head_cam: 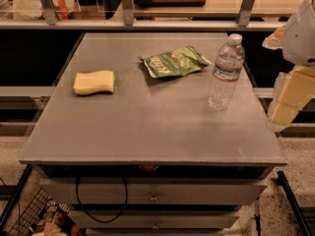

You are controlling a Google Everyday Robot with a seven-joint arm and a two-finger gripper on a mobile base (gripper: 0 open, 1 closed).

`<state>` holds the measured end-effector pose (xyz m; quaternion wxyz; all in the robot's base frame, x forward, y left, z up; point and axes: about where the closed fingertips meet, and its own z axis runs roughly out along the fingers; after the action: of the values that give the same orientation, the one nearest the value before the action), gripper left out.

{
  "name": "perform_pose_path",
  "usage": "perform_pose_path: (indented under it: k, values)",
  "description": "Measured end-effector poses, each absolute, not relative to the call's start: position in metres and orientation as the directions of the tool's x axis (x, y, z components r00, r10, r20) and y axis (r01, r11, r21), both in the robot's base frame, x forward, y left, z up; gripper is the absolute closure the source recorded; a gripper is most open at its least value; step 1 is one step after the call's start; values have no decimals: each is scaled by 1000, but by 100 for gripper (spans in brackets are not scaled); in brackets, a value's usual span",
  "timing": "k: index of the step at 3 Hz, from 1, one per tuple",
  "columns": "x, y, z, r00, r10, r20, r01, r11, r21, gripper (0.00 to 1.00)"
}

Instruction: Pick sponge

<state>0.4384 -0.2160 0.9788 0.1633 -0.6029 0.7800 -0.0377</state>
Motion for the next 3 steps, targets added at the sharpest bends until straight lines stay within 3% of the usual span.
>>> perform_pose_path:
  k: [2,3]
  values:
    - [441,-213,979,-213,-950,-228,-929,269,-253,0]
    - [454,-174,982,-103,-950,-294,-949,182,-257,0]
